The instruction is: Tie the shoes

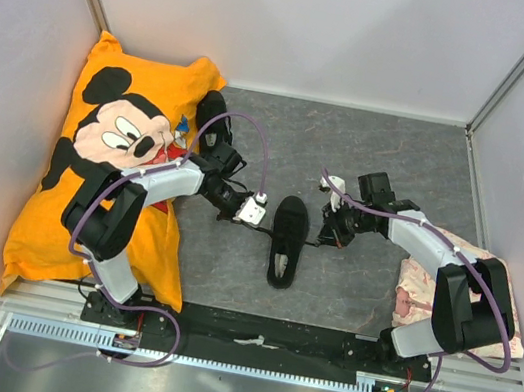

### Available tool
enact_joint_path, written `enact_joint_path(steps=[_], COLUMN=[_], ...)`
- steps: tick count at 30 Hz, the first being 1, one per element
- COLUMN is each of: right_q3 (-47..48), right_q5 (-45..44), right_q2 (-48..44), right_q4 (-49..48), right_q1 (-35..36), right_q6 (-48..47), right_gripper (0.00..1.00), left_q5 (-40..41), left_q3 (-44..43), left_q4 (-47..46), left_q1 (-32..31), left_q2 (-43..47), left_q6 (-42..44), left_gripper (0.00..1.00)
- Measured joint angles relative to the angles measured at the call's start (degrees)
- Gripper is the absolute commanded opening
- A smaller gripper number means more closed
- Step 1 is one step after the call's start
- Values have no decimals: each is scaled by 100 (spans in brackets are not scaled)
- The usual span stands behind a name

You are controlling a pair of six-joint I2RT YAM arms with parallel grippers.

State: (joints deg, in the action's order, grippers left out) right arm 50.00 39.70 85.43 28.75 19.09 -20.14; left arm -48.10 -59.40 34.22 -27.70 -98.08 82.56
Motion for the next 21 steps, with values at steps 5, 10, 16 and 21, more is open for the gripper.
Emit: enact_joint_path(steps=[5,10,16,21], right_q3=[-17,-17,-17,-17], right_q5=[-122,-212,-232,-238], right_q2=[0,0,2,72], right_q4=[107,221,269,282], right_q1=[-94,-168,-177,-210], right_q6=[-173,-330,-437,-481], right_gripper=[0,0,0,0], left_q5=[0,0,0,2], left_q3=[7,15,20,61], left_q4=[-2,-7,-9,-33], left_q1=[24,44,44,44], left_q2=[-2,0,-2,0], left_q6=[17,31,33,33], left_gripper=[1,2,2,2])
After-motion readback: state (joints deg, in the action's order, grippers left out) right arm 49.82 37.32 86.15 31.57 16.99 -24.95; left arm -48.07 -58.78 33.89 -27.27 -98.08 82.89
